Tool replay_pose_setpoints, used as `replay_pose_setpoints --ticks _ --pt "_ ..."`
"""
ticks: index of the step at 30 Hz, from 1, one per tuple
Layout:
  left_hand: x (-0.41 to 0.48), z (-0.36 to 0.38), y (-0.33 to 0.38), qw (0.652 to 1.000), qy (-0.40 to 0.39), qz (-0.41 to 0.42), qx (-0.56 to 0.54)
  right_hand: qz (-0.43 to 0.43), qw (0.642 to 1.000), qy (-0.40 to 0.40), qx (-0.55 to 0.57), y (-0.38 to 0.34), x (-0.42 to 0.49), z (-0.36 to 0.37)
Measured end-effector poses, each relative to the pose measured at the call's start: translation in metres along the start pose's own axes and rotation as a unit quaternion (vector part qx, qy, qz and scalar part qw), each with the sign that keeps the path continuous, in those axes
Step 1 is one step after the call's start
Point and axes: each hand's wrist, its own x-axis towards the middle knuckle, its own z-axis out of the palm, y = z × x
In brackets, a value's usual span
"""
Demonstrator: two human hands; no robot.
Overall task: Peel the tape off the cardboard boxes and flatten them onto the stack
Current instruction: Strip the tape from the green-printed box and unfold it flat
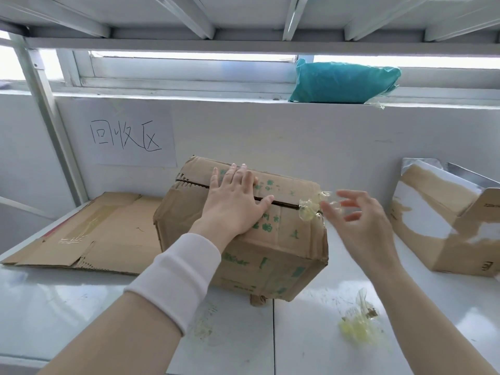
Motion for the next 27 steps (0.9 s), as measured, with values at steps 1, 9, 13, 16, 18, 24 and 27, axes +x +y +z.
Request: replay_pose_setpoints --ticks 1,9,13,16,18,24,27 --pt "-0.001 0.001 0.001 1.000 0.001 0.000 0.003 -0.022 0.999 -0.018 -0.025 -0.003 -0.002 0.008" --pt "-0.006 0.000 -0.003 1.000 0.015 -0.001 -0.007 0.077 0.985 0.134 0.077 0.046 0.018 0.005" --pt "-0.002 0.001 -0.004 1.000 0.015 -0.007 -0.003 0.264 0.920 0.230 0.176 0.100 0.008 -0.031" --pt "0.001 -0.001 -0.002 1.000 0.010 -0.012 0.002 0.196 0.962 0.190 0.030 0.125 -0.022 -0.043" --pt "0.001 0.000 0.000 1.000 0.010 -0.011 0.009 0.094 0.985 0.099 -0.104 0.140 -0.052 -0.031" --pt "-0.004 0.001 0.002 1.000 0.015 -0.009 0.022 0.127 0.913 -0.259 -0.288 0.172 -0.079 -0.011" --pt "-0.006 0.003 0.004 0.999 0.025 -0.004 0.024 0.116 0.879 -0.337 -0.318 0.144 -0.053 -0.033"
